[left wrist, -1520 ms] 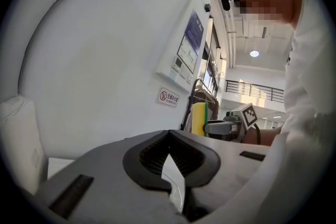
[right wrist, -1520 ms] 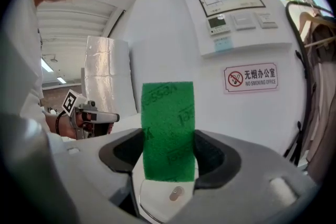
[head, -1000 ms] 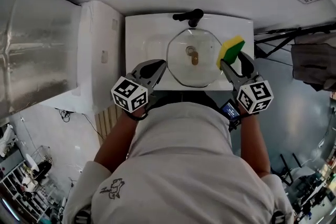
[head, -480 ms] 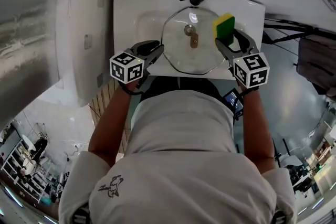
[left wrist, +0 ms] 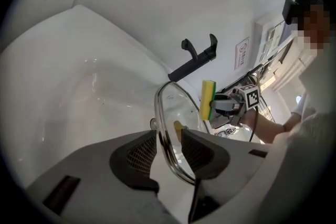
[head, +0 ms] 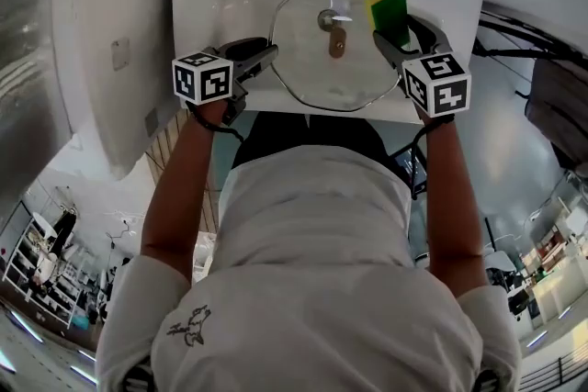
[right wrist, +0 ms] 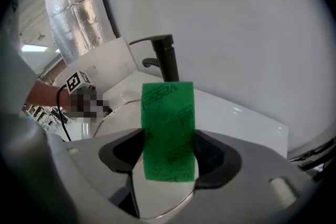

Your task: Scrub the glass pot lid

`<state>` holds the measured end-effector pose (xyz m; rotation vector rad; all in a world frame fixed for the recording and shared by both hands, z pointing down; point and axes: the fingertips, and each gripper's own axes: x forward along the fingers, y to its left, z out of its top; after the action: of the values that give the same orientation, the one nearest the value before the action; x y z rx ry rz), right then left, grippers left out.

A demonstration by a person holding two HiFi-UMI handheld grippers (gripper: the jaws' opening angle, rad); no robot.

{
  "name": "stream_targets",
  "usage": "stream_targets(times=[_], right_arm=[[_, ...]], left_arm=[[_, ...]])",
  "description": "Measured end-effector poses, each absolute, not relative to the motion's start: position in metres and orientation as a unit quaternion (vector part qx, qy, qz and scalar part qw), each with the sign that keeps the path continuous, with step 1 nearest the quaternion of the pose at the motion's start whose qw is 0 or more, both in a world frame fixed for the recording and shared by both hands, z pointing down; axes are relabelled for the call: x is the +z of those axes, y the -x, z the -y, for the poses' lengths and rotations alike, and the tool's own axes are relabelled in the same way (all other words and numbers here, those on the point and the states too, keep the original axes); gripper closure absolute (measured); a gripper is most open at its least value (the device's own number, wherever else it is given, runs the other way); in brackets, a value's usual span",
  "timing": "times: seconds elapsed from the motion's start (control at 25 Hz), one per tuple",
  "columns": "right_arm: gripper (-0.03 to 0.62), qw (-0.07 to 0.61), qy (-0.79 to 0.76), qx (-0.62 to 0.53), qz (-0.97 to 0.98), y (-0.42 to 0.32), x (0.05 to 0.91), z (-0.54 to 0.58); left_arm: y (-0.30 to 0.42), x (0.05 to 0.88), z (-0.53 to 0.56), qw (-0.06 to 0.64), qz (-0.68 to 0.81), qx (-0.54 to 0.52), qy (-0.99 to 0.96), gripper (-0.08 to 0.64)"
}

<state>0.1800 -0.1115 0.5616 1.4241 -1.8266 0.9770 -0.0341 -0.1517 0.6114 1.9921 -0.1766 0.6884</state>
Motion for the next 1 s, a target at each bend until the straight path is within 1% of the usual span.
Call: stream_targets(times=[0.16, 0.36, 0.48, 0.72, 0.88, 1.0], right_arm=[[0.296, 0.323, -0.526, 0.379, 0.69, -0.178, 0.584, 0.12], [0.296, 0.337, -0.513, 0.386, 0.689, -0.175, 0.598, 0.13], [0.296, 0.35, -0.504, 0.39, 0.686, -0.172, 0.605, 0.133], [0.296, 0.392, -0.491, 0.383, 0.677, -0.165, 0.619, 0.137], [0.296, 0.434, -0.49, 0.361, 0.664, -0.155, 0.624, 0.14], [0.296, 0.441, -0.479, 0.35, 0.673, -0.138, 0.624, 0.143]], left_arm=[[0.032, 0.628, 0.152, 0.502, 0.068, 0.29, -0.812, 0.407], [0.025, 0.631, 0.154, 0.518, 0.064, 0.267, -0.81, 0.408], [0.023, 0.631, 0.155, 0.517, 0.062, 0.26, -0.813, 0.473], [0.023, 0.633, 0.155, 0.531, 0.065, 0.244, -0.809, 0.483], [0.023, 0.631, 0.156, 0.534, 0.063, 0.24, -0.809, 0.485], [0.022, 0.631, 0.156, 0.534, 0.067, 0.237, -0.809, 0.485]])
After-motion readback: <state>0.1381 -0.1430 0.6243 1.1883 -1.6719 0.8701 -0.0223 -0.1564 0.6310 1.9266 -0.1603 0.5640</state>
